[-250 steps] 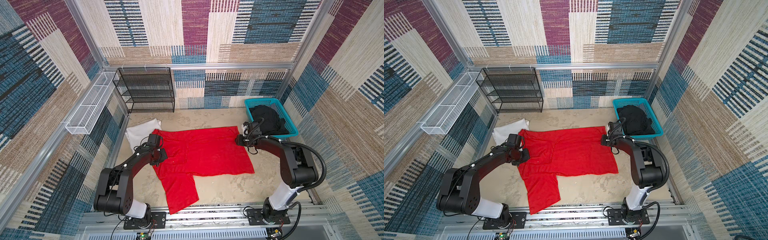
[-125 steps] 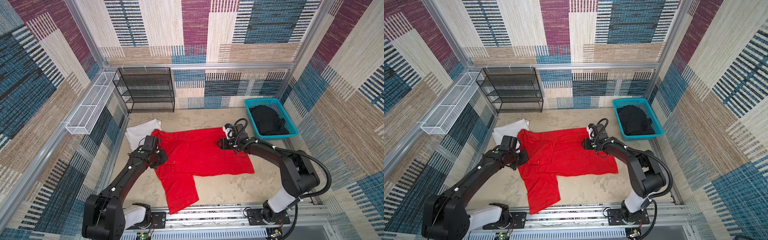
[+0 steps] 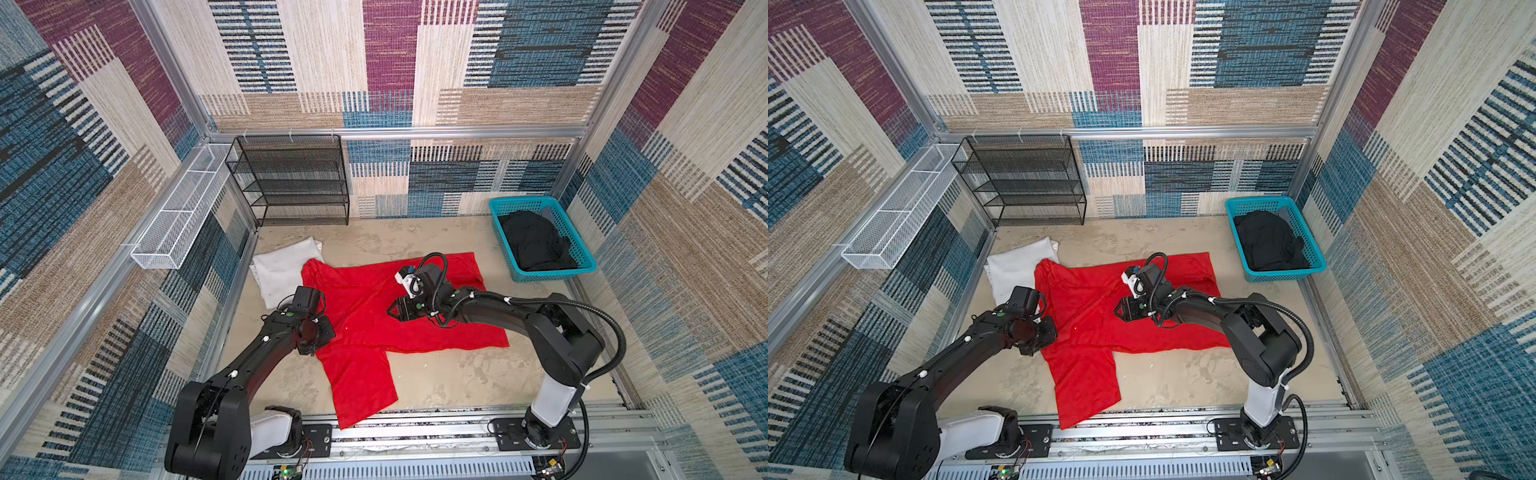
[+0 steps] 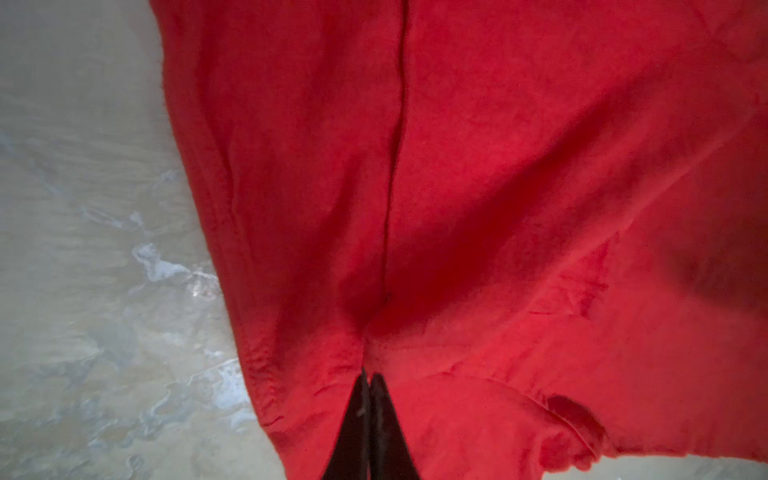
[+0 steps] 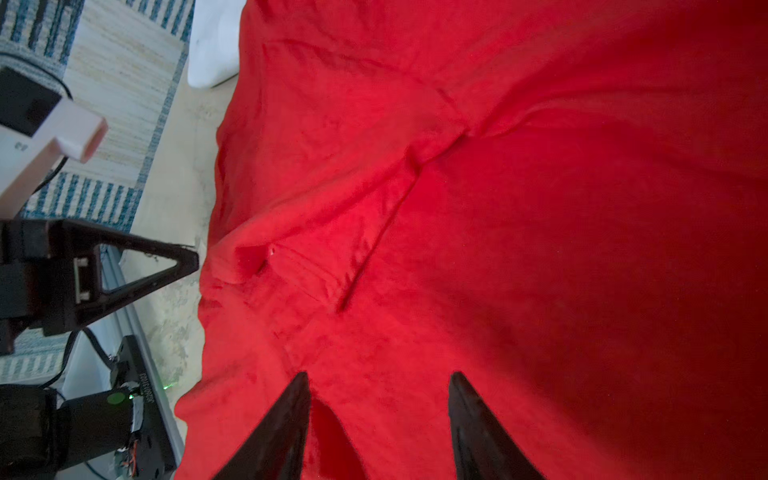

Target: Fold and stack the t-shirts

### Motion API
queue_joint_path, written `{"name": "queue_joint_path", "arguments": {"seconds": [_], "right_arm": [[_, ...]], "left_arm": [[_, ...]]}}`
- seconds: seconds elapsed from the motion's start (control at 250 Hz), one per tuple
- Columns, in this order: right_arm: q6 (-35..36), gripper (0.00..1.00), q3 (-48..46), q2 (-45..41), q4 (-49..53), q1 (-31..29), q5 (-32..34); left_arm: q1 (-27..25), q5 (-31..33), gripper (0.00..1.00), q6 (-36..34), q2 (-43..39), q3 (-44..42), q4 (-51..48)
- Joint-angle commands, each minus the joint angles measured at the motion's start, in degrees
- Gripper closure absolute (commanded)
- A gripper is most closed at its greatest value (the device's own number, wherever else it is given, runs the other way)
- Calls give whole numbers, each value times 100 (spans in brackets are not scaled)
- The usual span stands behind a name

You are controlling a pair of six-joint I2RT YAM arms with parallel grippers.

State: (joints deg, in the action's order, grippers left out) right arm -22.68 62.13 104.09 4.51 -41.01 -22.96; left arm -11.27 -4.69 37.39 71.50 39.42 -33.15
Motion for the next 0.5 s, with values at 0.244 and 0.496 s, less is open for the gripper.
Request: {"name": "queue_joint_path", "arguments": {"seconds": [0.244, 0.496], "right_arm": [[-150, 57, 765, 788, 10, -556, 164], [-158, 63, 1045, 1200, 311, -651, 447]], "left_arm": [[2, 192, 63, -91, -154, 24, 123], [1, 28, 63, -208, 8, 111, 187]]}}
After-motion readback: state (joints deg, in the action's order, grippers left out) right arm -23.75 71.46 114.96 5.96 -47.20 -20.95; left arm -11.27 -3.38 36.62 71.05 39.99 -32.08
